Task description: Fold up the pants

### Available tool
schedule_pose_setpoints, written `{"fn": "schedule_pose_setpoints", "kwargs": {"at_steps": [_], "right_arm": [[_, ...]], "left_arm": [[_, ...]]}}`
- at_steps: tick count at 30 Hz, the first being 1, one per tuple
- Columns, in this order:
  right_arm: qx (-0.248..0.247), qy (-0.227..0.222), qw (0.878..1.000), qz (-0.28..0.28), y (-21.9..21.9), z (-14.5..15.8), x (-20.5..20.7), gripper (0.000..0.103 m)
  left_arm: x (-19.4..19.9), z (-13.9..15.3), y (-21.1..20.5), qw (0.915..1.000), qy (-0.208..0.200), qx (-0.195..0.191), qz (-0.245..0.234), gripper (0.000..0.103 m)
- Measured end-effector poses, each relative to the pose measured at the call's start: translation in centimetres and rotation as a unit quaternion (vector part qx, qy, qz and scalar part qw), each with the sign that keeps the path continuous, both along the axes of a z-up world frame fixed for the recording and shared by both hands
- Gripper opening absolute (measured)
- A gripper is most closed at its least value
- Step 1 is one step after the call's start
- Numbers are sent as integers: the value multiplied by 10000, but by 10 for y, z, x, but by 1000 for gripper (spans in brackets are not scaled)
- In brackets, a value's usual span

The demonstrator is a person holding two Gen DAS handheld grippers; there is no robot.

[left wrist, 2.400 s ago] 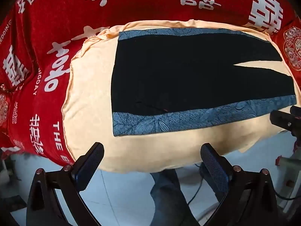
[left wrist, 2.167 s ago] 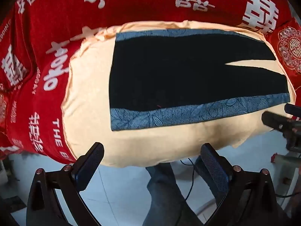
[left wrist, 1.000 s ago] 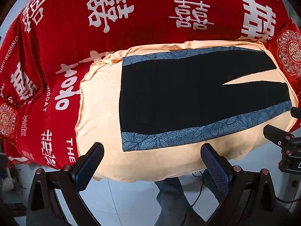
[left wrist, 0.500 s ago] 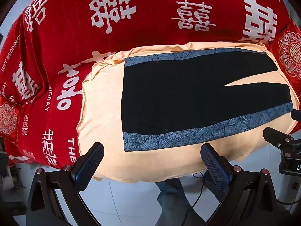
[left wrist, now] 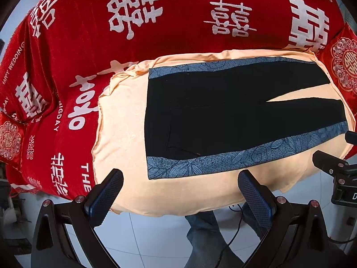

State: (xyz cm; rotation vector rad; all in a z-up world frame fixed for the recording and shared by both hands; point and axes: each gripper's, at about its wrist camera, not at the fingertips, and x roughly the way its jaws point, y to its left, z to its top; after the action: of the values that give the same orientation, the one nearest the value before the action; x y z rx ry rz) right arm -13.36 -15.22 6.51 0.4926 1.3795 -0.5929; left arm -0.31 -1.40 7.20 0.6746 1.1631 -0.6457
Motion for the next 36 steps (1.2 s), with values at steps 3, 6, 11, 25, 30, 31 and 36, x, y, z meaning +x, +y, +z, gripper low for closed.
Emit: {"fn": "schedule_pose_setpoints", "kwargs": {"at_steps": [3,6,11,25,30,31,36], "right_arm": [[6,-4,10000,-11,0,0,-1,103],[6,-8,10000,-3,0,0,-1,103],[20,-30,10000,-5,0,0,-1,103],[142,-102,9998,36,-6,-2,-2,103],[235,-148,9996,53,-16,-5,-8,103],[249,-152,9996,70,-19,-5,-10,103],[302,-183,9991,250,-29,-4,-21,103]], "left_arm": [[-1,0,0,10000,-3,-1,-2,103],[-1,0,0,10000,-3,-2,0,103],[-1,0,0,10000,-4,-2,2,103],[-4,0,-7,9999,-20,102,20,103],[-8,-3,-12,9995,90,182,224,103],[-10,-4,-12,9993,118,184,290,103],[-21,-6,-17,9967,244,181,748,103]]}}
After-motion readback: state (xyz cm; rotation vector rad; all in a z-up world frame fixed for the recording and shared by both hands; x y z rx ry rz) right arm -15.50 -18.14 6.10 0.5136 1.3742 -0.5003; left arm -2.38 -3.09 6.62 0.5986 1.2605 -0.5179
